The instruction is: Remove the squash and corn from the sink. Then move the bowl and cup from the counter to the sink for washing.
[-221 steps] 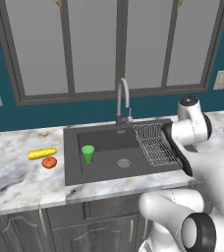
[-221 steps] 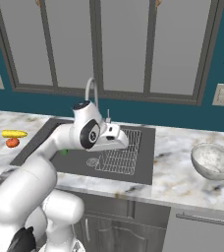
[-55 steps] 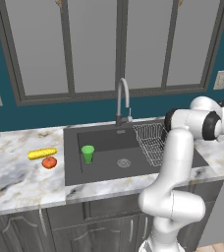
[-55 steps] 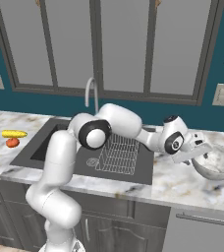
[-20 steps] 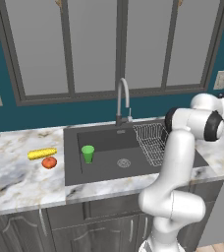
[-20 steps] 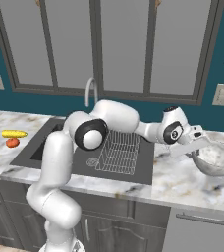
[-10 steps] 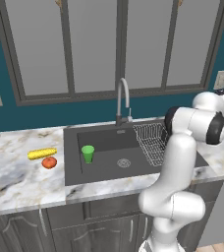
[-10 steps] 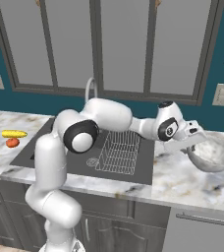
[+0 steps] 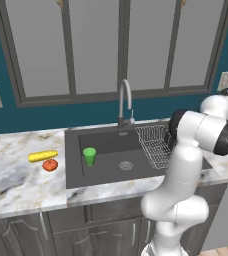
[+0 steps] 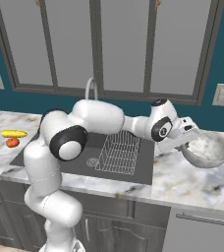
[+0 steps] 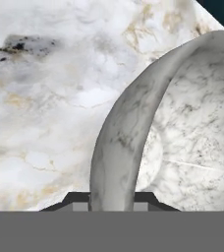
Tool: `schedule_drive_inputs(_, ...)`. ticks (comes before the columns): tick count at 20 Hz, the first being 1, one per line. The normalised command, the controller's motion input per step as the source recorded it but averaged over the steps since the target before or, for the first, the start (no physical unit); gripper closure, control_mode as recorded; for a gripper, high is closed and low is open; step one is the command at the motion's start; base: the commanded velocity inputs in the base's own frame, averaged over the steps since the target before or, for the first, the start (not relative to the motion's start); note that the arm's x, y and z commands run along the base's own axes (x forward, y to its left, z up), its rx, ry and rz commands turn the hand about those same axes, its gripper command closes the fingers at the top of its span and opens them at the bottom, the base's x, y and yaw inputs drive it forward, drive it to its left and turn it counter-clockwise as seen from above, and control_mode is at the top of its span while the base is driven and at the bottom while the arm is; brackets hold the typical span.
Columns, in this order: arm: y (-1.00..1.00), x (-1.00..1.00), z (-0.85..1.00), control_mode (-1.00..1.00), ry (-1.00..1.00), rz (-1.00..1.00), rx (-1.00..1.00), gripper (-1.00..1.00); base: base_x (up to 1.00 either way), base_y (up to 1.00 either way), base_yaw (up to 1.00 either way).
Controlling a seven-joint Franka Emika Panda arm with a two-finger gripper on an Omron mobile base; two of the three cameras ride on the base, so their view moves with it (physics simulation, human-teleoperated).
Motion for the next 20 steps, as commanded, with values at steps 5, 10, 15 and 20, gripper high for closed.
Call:
schedule_drive_inputs(5,0.26,-0.19,0.22,-1.0,-0.04,0.12,0.0,1.0,0.0,0.0,0.0)
schedule_drive_inputs(10,0.29,-0.21,0.15,-1.0,-0.02,0.09,0.0,1.0,0.0,0.0,0.0)
schedule_drive_inputs(15,0.28,-0.18,0.09,-1.0,0.0,0.08,0.01,1.0,0.0,0.0,0.0)
schedule_drive_inputs(20,0.32,-0.07,0.03,-1.0,0.0,0.06,0.0,1.0,0.0,0.0,0.0)
